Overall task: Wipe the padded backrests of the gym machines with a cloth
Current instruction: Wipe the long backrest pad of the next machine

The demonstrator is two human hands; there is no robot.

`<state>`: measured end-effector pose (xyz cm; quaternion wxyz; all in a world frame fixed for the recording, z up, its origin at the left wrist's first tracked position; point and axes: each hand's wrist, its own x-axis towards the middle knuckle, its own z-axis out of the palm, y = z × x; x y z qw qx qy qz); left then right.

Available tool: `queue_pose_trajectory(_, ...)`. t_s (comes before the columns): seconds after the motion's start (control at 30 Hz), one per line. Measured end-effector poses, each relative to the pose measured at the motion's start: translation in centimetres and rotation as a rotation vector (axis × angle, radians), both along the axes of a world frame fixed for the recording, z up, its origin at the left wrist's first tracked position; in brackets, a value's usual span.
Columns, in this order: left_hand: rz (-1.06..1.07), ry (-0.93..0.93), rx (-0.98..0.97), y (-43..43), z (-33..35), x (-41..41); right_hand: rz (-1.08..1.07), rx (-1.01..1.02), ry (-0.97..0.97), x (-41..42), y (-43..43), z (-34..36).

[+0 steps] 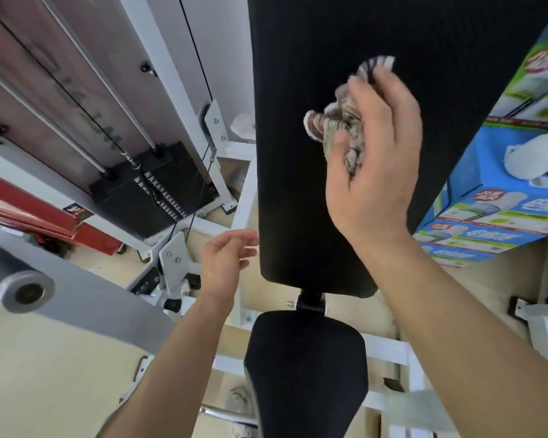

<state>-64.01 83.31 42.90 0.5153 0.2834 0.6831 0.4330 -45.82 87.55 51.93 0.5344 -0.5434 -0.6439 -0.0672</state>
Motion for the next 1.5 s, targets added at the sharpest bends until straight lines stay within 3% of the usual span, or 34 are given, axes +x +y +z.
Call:
queue_pose_trajectory(0.13,0.171,0.014,0.015,1.3,-1.2,-0.3,-0.055,-0.088,-0.708,-2.7,3.8,-5.3)
queue_pose_trajectory(0.3,0.313,0.139,0.061,1.1,-4.6,-1.3,0.222,-0.032,-1.329,-3.8,-0.1,-21.0)
queue_pose_trajectory(0.4,0.292,0.157,0.038,0.8,-6.7,-2.0,0.33,-0.136,-1.531,-2.4,-2.6,-26.5)
queue_pose_trajectory(0.53,0.242,0.171,-0.015,0.7,-6.8,-1.0,0.48,-0.081,-1.67,1.9,-3.2,-25.7)
queue_pose_trajectory(0.6,0.164,0.176,0.005,0.8,-5.7,0.2,0.384,-0.007,-1.609,4.8,-2.7,-22.8)
queue_pose_trajectory(0.77,-0.149,0.205,0.143,0.6,-2.7,4.3,-0.138,0.132,-0.932,8.3,1.0,-10.2)
queue_pose_trajectory(0.87,-0.225,0.238,0.213,0.1,-2.8,7.0,-0.239,0.173,-0.741,10.1,1.7,-8.9)
queue_pose_trajectory(0.93,-0.255,0.251,0.239,-0.1,-3.4,8.4,-0.21,0.174,-0.748,10.5,0.2,-13.1)
queue_pose_trajectory(1.1,-0.335,0.307,0.268,-1.1,-5.8,10.2,-0.085,0.001,-0.992,11.3,-6.6,-28.1)
queue_pose_trajectory(1.23,-0.346,0.331,0.256,-1.1,-6.9,10.9,-0.066,-0.097,-0.918,11.5,-9.2,-32.2)
queue_pose_trajectory(1.33,-0.364,0.348,0.274,-1.0,-6.4,11.8,-0.202,-0.129,-0.558,10.7,-7.8,-28.6)
queue_pose_trajectory(1.5,-0.386,0.321,0.359,0.4,-3.0,13.6,-0.215,-0.141,0.106,10.2,-1.5,-14.1)
